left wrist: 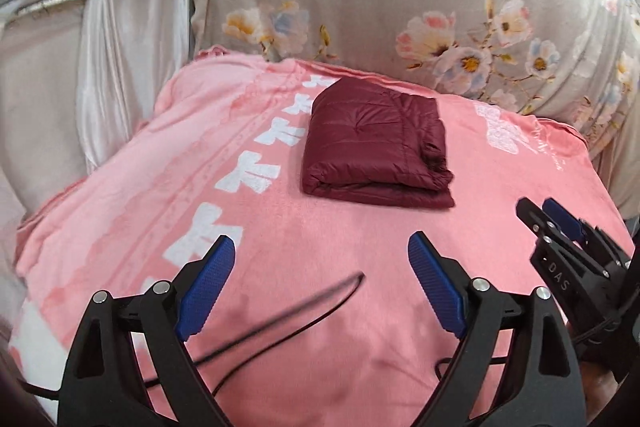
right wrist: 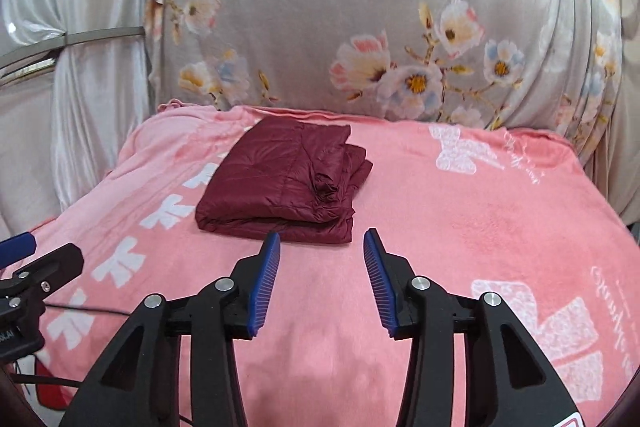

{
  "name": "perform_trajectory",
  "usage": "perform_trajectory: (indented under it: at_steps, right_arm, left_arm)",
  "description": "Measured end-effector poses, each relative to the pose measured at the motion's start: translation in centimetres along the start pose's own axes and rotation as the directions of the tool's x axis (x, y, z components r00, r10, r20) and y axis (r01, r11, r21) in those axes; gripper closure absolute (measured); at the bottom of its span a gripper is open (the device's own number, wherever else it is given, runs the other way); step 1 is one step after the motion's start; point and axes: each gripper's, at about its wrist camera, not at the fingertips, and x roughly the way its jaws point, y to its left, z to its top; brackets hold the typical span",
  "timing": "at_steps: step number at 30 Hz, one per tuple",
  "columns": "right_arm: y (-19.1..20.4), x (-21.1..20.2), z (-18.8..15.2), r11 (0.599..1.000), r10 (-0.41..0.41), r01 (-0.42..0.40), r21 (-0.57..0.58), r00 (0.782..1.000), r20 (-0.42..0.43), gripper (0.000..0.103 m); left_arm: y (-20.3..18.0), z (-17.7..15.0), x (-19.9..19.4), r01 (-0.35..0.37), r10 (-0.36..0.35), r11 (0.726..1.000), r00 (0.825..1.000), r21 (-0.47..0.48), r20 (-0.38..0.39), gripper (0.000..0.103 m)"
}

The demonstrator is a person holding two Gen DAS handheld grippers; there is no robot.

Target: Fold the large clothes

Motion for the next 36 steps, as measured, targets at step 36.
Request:
perform_trajectory:
  at_steps: [36]
  right_arm:
    - [0.1, -2.8, -1.9, 0.997, -0.076, 0.077, 0.018, 0.994, -0.078, 0.048]
  left_arm:
    - [-2.8, -1.5, -2.4, -0.089, 0.089, 0.996, 0.995, -0.004, -0.038, 0.007]
